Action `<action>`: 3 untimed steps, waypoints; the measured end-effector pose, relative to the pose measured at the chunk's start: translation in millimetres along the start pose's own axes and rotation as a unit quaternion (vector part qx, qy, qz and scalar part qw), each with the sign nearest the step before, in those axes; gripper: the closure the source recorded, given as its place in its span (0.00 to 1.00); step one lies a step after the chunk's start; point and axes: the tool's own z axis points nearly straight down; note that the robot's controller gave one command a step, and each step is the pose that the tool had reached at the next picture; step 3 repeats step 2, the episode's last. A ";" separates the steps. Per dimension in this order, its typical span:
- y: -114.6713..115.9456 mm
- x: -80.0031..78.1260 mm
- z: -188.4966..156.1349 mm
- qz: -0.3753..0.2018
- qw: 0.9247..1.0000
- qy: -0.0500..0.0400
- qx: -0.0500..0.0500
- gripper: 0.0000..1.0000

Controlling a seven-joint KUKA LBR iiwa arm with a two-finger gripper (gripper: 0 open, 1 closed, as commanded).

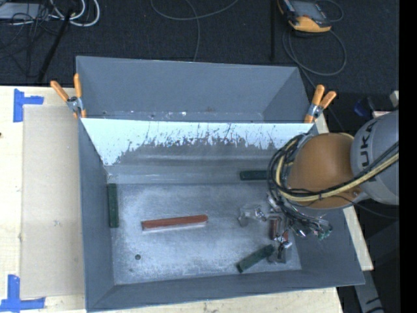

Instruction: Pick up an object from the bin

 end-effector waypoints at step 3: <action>9.4 11.5 -176.2 -0.038 0.999 -0.002 0.003 1.00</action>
Offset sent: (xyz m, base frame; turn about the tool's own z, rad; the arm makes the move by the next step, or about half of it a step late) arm 0.0000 0.0000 0.0000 0.0000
